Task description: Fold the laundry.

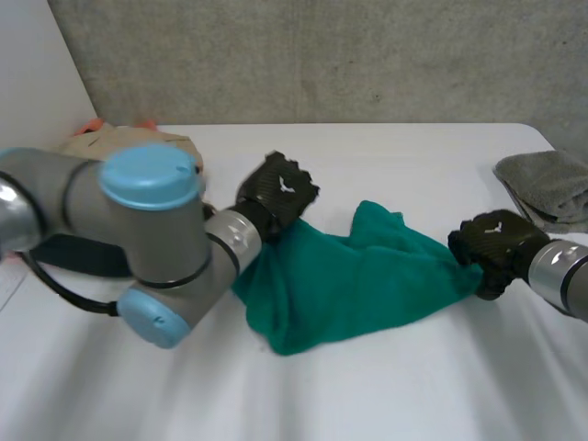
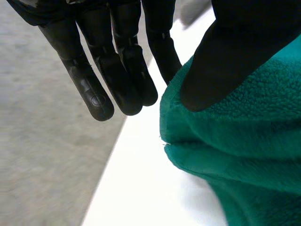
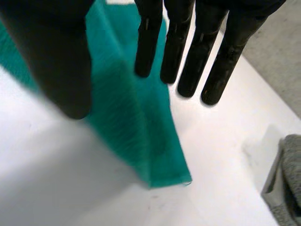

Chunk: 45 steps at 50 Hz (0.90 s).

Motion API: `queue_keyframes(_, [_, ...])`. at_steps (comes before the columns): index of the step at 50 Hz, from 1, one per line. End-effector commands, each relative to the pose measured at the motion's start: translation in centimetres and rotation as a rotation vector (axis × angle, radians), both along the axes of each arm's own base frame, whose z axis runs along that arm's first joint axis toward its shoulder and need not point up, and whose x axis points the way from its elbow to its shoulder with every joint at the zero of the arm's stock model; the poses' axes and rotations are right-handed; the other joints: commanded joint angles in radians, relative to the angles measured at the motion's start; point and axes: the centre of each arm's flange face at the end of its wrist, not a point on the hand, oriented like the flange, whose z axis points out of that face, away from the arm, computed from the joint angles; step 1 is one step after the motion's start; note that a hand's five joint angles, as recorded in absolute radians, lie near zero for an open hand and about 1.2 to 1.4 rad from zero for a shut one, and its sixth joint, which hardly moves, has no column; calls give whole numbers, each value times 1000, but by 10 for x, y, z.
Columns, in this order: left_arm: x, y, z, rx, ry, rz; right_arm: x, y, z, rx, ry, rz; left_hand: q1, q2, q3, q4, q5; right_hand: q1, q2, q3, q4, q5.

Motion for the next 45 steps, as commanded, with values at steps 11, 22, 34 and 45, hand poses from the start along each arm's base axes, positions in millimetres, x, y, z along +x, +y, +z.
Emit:
queue_keyframes(11, [28, 29, 43, -60, 35, 130, -16, 0, 17, 186, -122, -93, 247, 203, 208, 198, 246, -338, -450, -455, -457, -462])
queue_keyframes(22, [37, 34, 61, -89, 60, 172, -6, -16, -22, 223, -179, -13, 247, 203, 208, 198, 246, -291, -403, -408, -410, -415])
queue_keyframes(34, [51, 37, 90, -116, 140, 232, -13, -52, -39, 131, -132, -90, 247, 203, 208, 198, 246, 753, 642, 636, 635, 629])
queue_keyframes(45, [81, 72, 107, -79, 118, 253, -17, -14, 132, -400, -122, -43, 247, 203, 208, 198, 246, 753, 642, 636, 635, 629])
